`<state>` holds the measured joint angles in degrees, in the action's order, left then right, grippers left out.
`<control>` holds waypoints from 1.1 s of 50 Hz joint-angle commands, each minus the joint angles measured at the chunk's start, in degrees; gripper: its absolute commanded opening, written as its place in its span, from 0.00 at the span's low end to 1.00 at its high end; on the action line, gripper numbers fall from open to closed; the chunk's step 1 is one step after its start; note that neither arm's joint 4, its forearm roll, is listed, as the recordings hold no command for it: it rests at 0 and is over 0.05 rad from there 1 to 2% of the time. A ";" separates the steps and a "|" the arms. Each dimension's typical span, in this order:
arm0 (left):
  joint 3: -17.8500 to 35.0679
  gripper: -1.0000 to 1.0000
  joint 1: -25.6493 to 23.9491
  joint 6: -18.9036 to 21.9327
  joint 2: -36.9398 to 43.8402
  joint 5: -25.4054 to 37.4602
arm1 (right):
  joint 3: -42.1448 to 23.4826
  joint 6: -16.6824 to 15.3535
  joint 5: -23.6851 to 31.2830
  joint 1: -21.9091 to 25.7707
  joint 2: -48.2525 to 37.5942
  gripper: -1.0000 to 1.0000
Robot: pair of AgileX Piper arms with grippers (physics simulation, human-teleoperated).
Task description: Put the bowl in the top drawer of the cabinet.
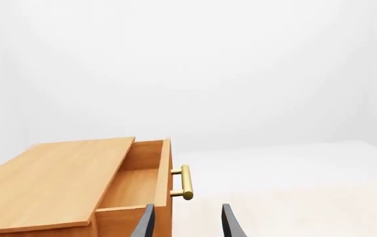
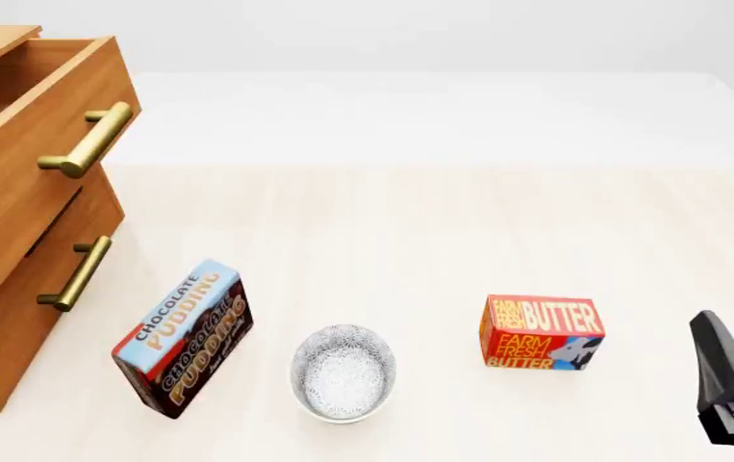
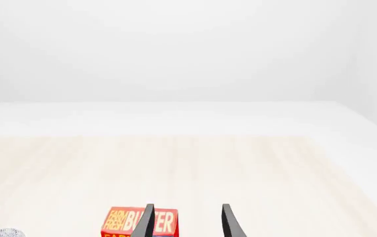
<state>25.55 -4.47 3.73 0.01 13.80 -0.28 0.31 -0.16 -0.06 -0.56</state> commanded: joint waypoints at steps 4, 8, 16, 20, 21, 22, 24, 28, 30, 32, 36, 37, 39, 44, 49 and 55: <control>6.75 1.00 -1.33 2.25 0.00 3.96 | 0.00 -0.01 0.00 0.00 0.00 1.00; 7.74 1.00 -1.02 3.32 0.01 4.75 | 0.00 0.00 0.00 -0.01 0.02 1.00; 9.47 1.00 -1.99 5.54 0.01 6.35 | 0.00 -0.01 0.00 -0.01 -0.01 1.00; 10.48 1.00 -2.46 6.05 0.29 7.13 | 0.00 -0.01 0.00 -0.01 0.01 1.00; 10.61 1.00 -2.55 5.88 0.56 7.25 | 0.00 0.00 0.00 -0.01 -0.01 1.00; 11.03 1.00 -2.54 5.86 1.14 7.27 | 0.00 0.00 0.00 0.00 0.00 1.00; 11.80 1.00 -2.43 6.46 2.09 7.10 | 0.00 0.00 0.00 -0.01 0.00 1.00; 12.68 1.00 -2.46 7.19 3.28 6.97 | 0.00 0.00 0.00 0.00 -0.02 1.00; 14.23 1.00 -2.44 8.67 5.42 6.28 | 0.00 -0.01 0.00 0.00 0.00 1.00; 15.03 1.00 -2.69 8.77 6.25 6.41 | 0.00 0.00 0.00 0.00 0.01 1.00; 16.99 1.00 -3.61 9.33 8.41 6.87 | 0.00 -0.01 0.00 0.00 -0.01 1.00; 17.35 1.00 -3.74 9.50 9.12 6.80 | 0.00 0.00 0.00 -0.01 0.01 1.00; 18.12 1.00 -3.48 9.49 10.22 6.36 | 0.00 -0.01 0.00 -0.01 -0.01 1.00; 19.03 1.00 -3.26 9.90 11.40 5.25 | 0.00 0.00 0.00 -0.01 0.01 1.00; 20.19 1.00 -2.33 9.11 13.18 5.18 | 0.00 -0.01 0.00 0.00 -0.01 1.00; 21.30 1.00 -1.85 8.27 15.41 4.59 | 0.00 0.00 0.00 -0.01 0.00 1.00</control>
<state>44.67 -6.93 12.30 12.05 19.30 -0.28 0.31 -0.16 -0.06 -0.56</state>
